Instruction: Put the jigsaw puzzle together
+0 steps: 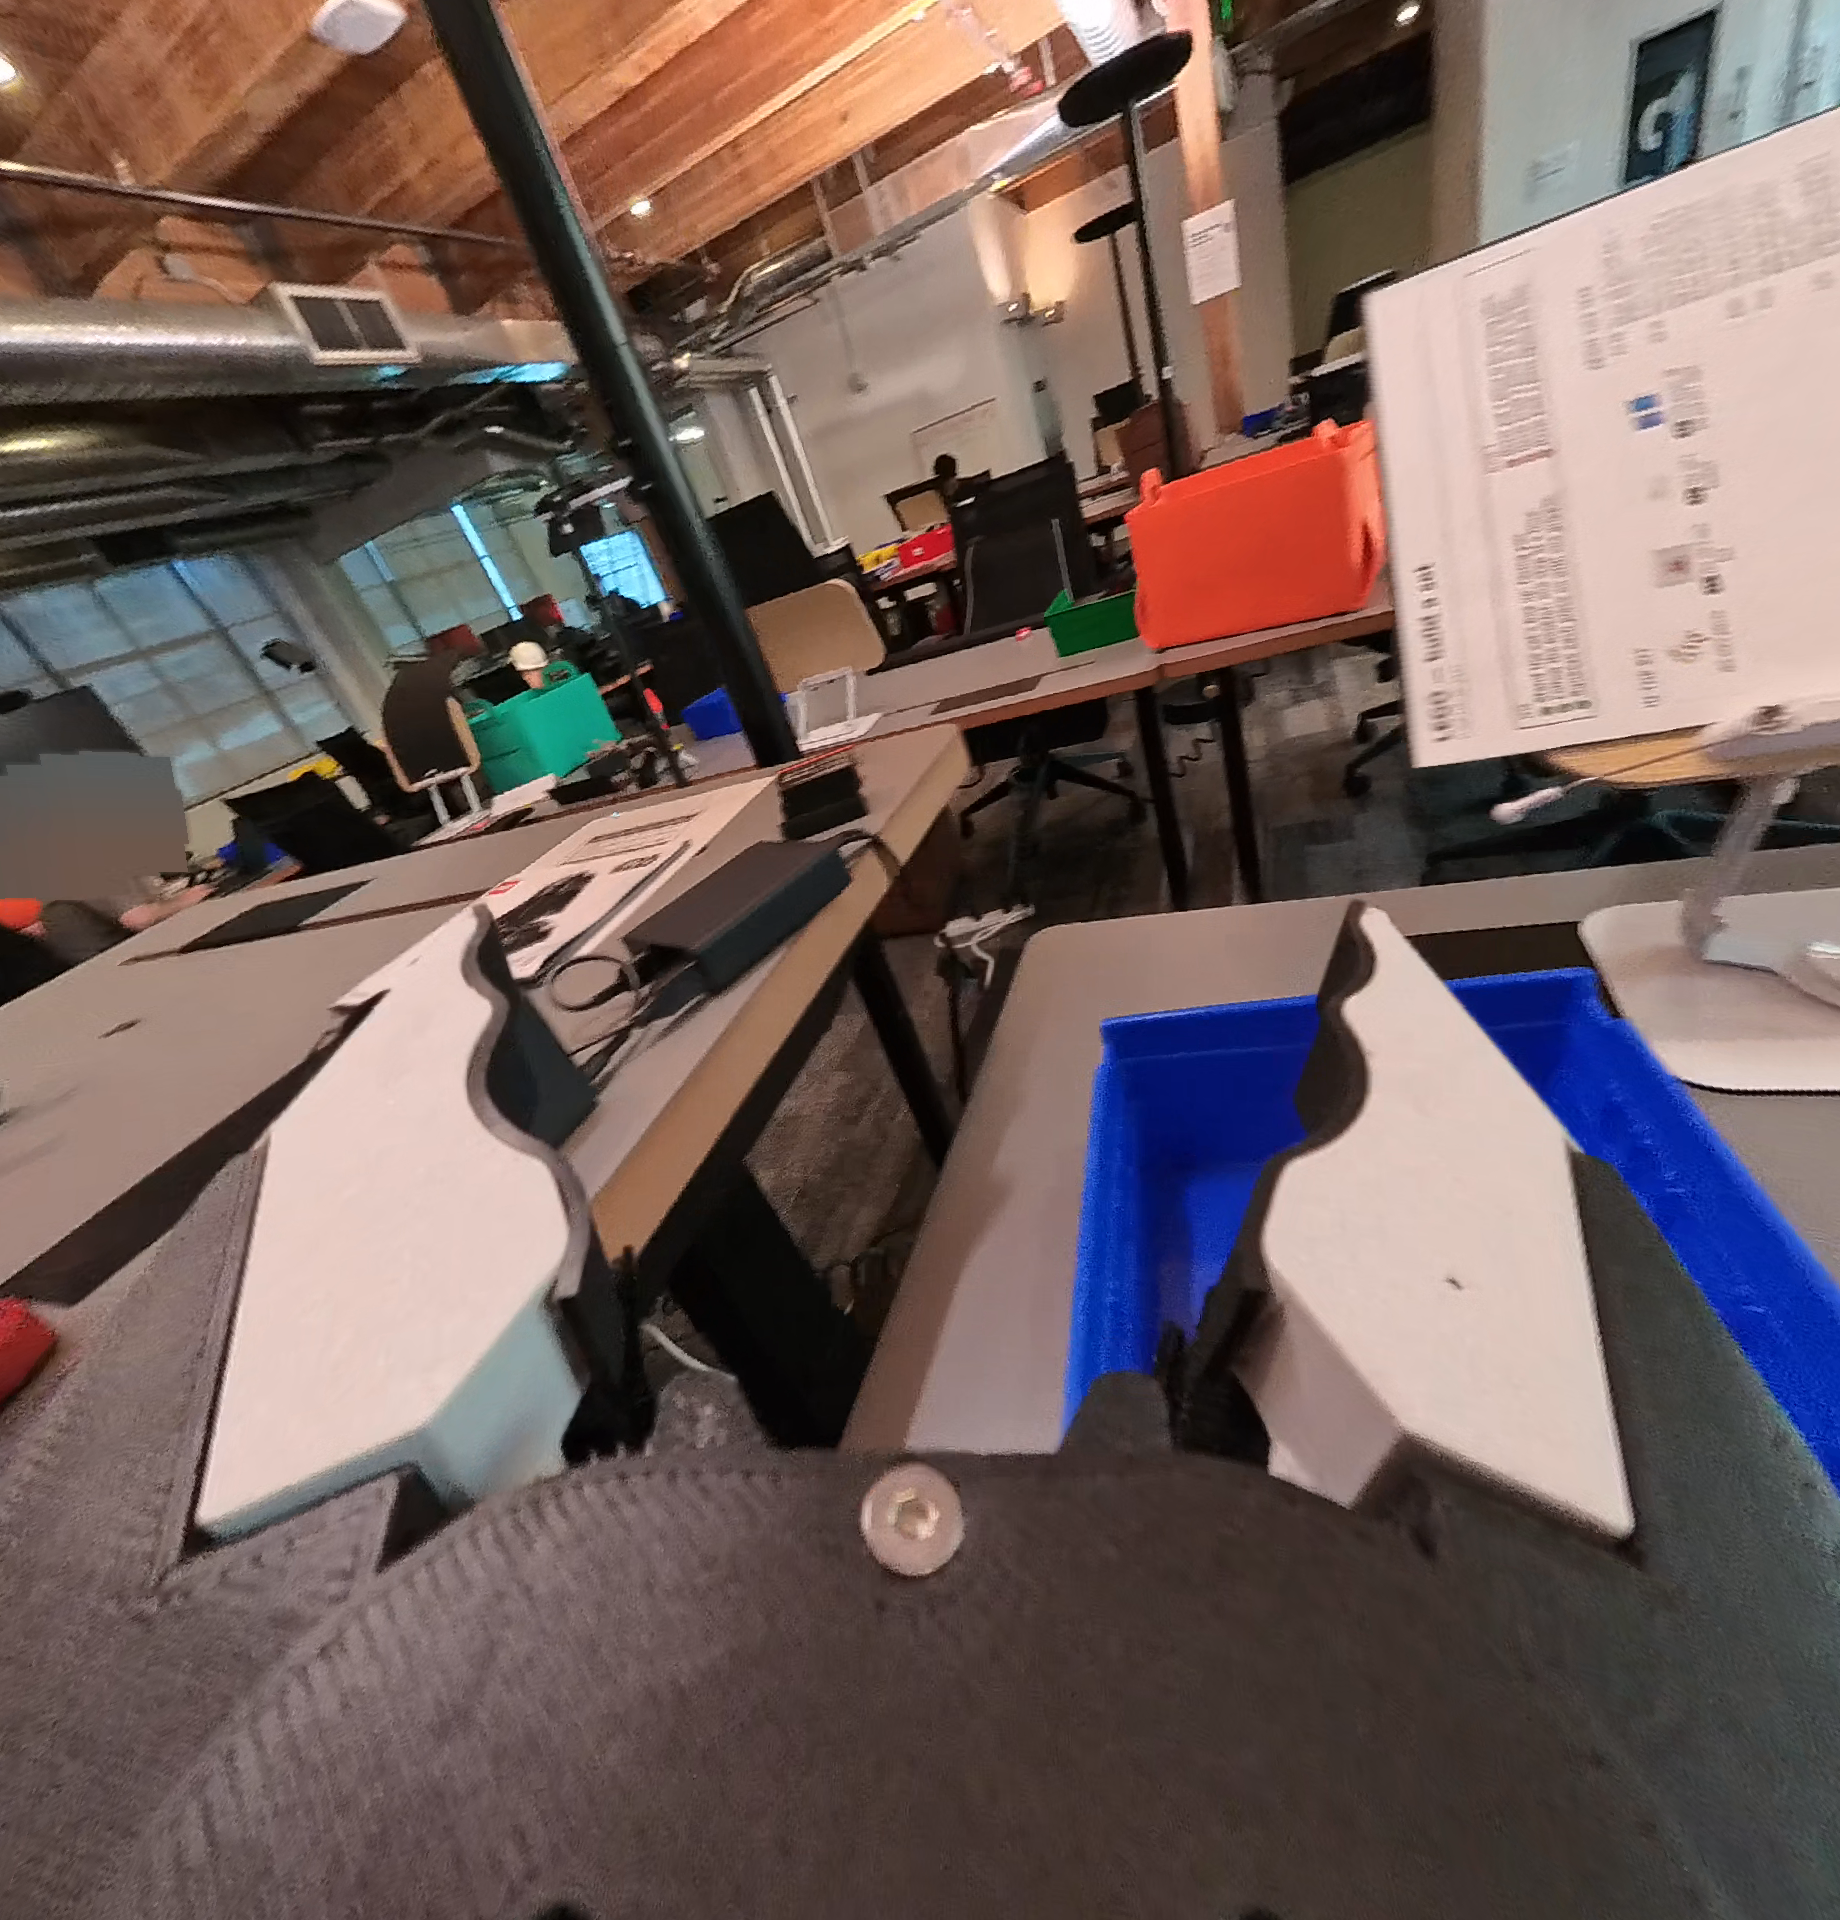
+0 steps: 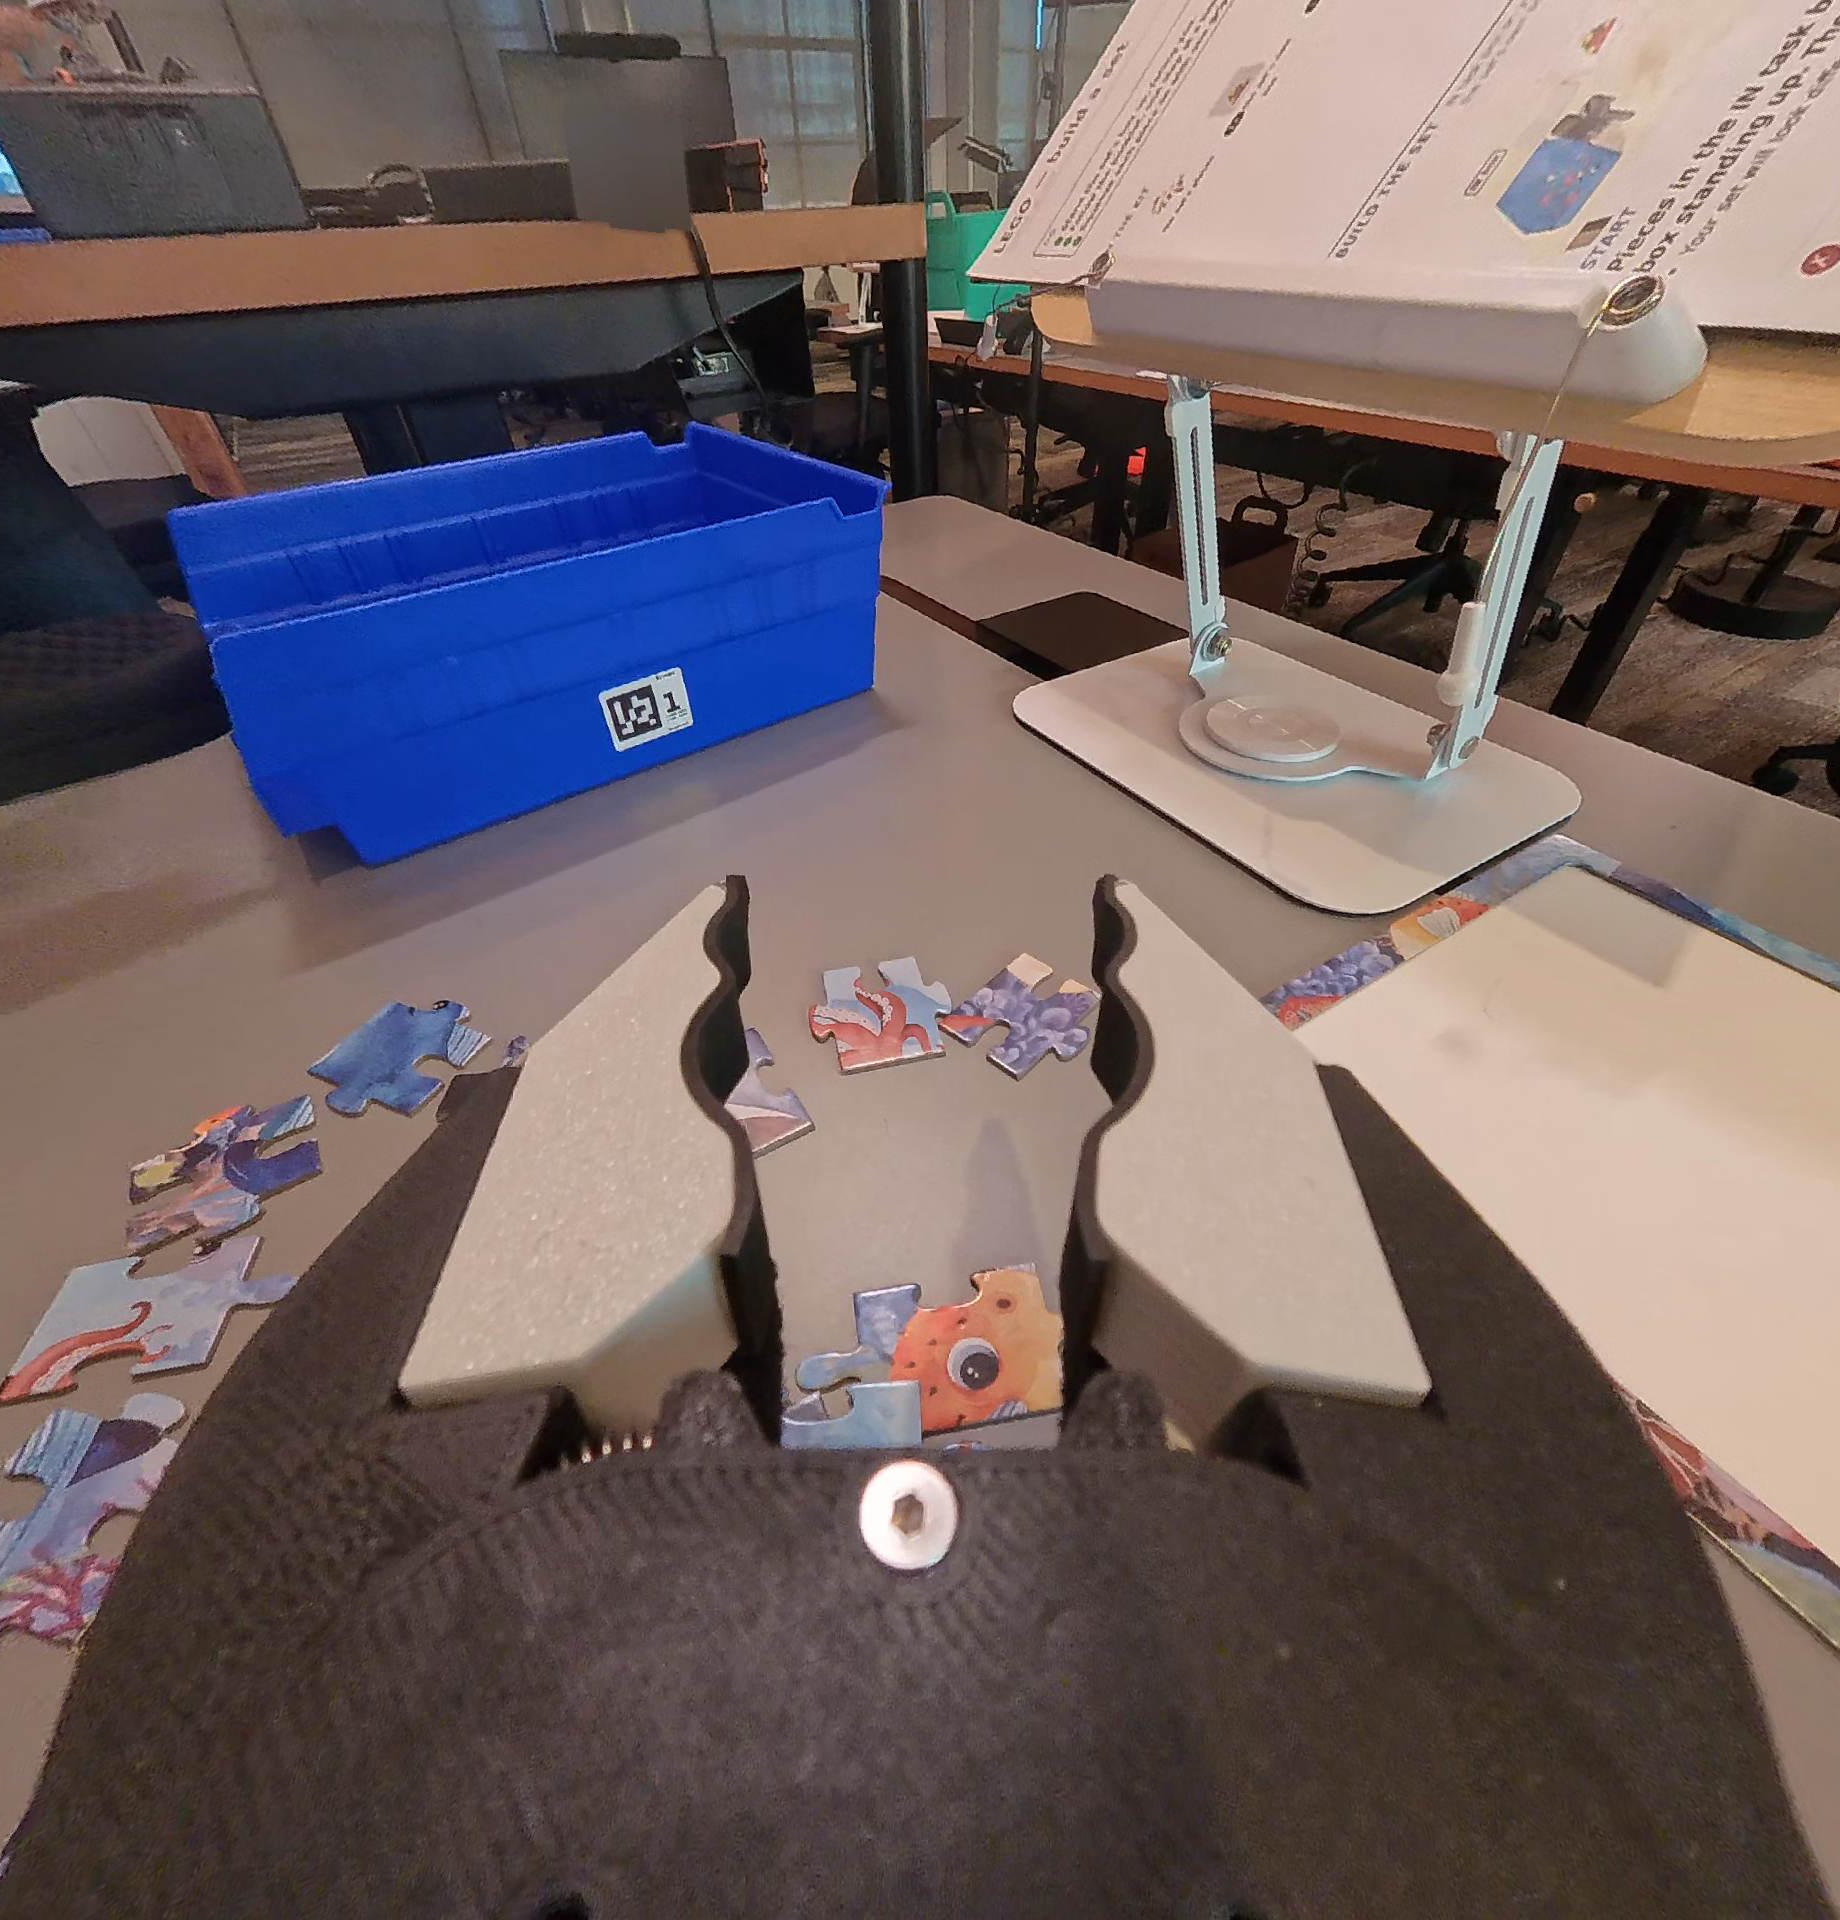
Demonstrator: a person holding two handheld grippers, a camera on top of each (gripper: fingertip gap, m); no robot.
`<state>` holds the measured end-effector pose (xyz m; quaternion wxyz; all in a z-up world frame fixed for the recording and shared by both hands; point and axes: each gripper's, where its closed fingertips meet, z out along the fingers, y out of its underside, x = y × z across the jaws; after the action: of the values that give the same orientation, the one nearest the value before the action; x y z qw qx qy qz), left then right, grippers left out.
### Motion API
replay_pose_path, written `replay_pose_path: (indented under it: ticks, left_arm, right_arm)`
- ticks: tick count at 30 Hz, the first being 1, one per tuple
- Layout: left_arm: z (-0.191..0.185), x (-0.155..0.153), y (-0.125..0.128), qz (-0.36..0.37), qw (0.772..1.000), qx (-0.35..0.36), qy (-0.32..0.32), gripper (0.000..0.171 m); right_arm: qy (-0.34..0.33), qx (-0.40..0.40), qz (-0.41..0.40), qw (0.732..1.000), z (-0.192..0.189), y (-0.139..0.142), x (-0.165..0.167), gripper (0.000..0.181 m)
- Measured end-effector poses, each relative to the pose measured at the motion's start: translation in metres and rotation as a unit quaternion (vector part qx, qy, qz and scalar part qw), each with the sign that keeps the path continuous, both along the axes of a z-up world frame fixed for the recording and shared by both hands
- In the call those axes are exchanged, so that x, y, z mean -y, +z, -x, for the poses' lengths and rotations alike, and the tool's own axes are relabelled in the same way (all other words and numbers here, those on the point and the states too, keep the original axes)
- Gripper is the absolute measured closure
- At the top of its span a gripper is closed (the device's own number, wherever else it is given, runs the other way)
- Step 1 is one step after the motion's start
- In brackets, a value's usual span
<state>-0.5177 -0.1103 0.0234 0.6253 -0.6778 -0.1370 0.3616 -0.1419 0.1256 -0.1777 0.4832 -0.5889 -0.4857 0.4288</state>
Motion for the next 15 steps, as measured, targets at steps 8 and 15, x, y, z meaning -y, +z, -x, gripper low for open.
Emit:
replay_pose_path:
  ticks: [8, 15]
  left_arm:
    - [-0.034, -0.038, -0.018, 0.010, 0.998, 0.013, -0.058, 0.027]
    - [-0.108, -0.103, -0.049, 0.041, 0.986, 0.008, -0.162, 0.029]
  right_arm:
    - [-0.001, 0.000, 0.001, 1.000, 0.000, 0.000, -0.001, 0.116]
    - [-0.001, 0.002, 0.000, 1.000, 0.000, -0.001, -0.001, 0.116]
